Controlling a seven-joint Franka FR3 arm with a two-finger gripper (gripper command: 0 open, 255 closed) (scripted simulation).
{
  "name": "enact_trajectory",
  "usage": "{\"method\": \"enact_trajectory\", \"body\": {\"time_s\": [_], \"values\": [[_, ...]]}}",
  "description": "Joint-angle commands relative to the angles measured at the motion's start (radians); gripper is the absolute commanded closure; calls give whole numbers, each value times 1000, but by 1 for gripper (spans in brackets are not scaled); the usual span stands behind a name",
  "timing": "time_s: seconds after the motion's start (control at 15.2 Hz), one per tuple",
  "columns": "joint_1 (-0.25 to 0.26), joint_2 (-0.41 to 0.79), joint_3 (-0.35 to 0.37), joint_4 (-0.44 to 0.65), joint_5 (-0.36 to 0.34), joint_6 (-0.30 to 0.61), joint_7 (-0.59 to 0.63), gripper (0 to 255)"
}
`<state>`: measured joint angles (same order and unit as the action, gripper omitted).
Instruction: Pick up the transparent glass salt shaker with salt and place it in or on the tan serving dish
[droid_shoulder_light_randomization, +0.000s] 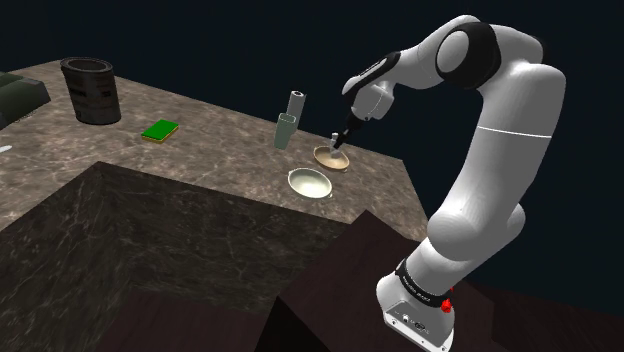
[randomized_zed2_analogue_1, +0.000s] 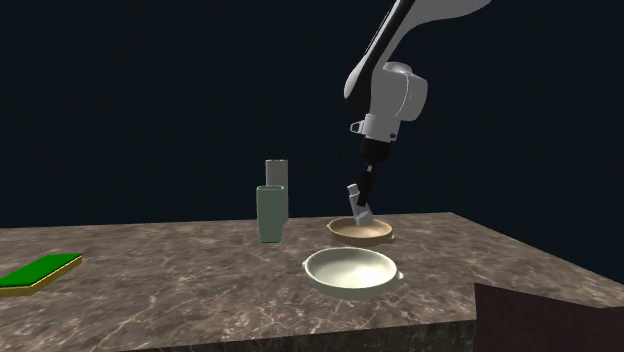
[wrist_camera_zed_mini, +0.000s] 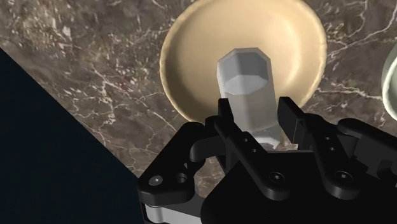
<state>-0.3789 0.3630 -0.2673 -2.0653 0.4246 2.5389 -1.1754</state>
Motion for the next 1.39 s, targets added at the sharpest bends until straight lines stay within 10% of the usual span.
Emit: {"method": "enact_trajectory", "body": {"time_s": [0.0, 0.26, 0.33, 1.32], "values": [[-1, 2, 1, 0, 1, 2, -1, 255], [-1, 2, 1, 0, 1, 2, -1, 255], [-1, 2, 1, 0, 1, 2, -1, 0], [15, -104, -36, -13, -68, -84, 45, 0]]}}
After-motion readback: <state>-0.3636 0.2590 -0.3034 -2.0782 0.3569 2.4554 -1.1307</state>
